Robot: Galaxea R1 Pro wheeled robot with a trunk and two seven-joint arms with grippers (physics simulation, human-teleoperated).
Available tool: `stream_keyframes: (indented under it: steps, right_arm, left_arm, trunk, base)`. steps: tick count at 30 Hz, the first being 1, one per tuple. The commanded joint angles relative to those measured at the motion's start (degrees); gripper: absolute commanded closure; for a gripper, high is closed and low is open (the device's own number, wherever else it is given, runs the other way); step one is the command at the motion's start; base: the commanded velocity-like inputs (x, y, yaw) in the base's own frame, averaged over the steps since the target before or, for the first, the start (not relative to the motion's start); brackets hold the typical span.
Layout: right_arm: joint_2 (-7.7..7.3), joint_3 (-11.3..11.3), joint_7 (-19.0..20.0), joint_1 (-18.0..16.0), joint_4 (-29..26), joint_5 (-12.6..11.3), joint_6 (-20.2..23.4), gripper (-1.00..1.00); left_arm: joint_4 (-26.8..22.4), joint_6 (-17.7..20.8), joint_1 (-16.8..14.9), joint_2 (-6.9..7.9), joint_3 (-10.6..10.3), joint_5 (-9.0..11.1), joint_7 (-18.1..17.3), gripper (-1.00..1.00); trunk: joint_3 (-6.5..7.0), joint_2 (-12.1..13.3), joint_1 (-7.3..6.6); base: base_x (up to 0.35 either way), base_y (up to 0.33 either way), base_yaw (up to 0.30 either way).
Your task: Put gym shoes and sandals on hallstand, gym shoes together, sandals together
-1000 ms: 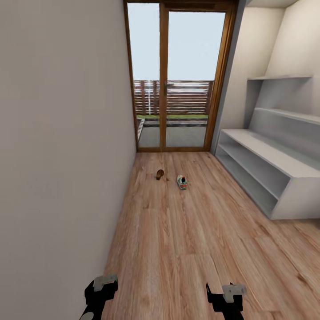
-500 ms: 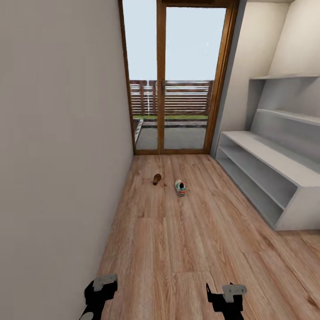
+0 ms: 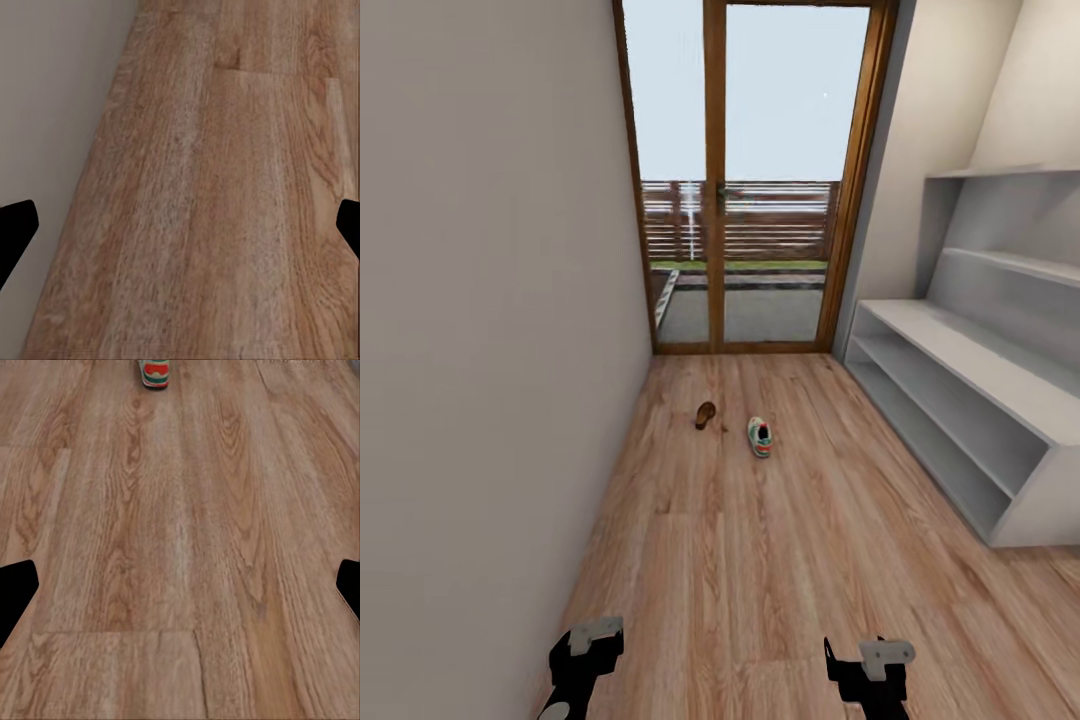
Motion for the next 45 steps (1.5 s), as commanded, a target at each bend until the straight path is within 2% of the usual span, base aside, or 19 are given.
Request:
stream_keyframes:
  steps: [1, 9, 10, 14, 15, 18, 23, 45]
  right_arm:
    - [0.02, -0.1, -0.3, 0.0, 0.0, 0.5, -0.1, -1.00]
    - [-0.33, -0.1, -0.3, 0.0, 0.0, 0.7, 0.0, -1.00]
    - [-1.37, -0.1, -0.3, 0.0, 0.1, 0.7, 0.0, -1.00]
    - [-2.80, 0.0, -0.3, 0.0, 0.9, 0.7, -0.1, -1.00]
    - [-3.54, 0.1, -0.3, 0.0, 3.7, 0.7, -0.2, -1.00]
    - [-3.84, 0.1, -0.3, 0.0, 6.9, 0.7, -0.4, -1.00]
    - [-4.00, 0.1, -0.4, 0.0, 8.5, 0.6, -0.5, -1.00]
    - [-3.76, 0.1, -0.5, 0.0, 8.9, 0.4, -0.5, -1.00]
  left_arm:
    - [0.0, -0.2, 0.0, -0.02, 0.3, -0.1, -0.1, -1.00]
    - [-0.1, -0.1, 0.0, 0.26, -0.2, -0.2, -0.1, -1.00]
    - [-0.1, -0.1, 0.2, 0.48, -0.5, -0.2, -0.1, -1.00]
    - [0.0, -0.2, 0.3, 0.79, -0.6, -0.3, -0.1, -1.00]
    - [0.0, -0.3, 0.4, 1.03, -0.7, -0.3, -0.1, -1.00]
    - [0.1, -0.4, 0.8, 1.42, -0.7, -0.2, -0.1, -1.00]
    - [0.0, -0.6, 2.1, 2.15, -0.6, 0.1, -0.1, -1.00]
    - [1.7, -0.7, 3.0, 2.29, -0.6, -0.2, -0.1, -1.00]
  trunk:
    - [-0.05, 0.0, 0.03]
    - [-0.05, 0.0, 0.03]
    - [-0.05, 0.0, 0.03]
    - [-0.05, 0.0, 0.03]
    - [-0.05, 0.0, 0.03]
    - [-0.05, 0.0, 0.03]
    - [-0.05, 0.0, 0.03]
    - [-0.05, 0.0, 0.03]
  base:
    - [0.338, -0.135, 0.000]
    - [0.338, -0.135, 0.000]
    - [0.339, -0.135, 0.000]
    - [0.338, -0.135, 0.000]
    - [0.338, -0.133, 0.000]
    - [0.338, -0.124, 0.000]
    - [0.338, -0.089, 0.000]
    - [0.339, -0.007, 0.000]
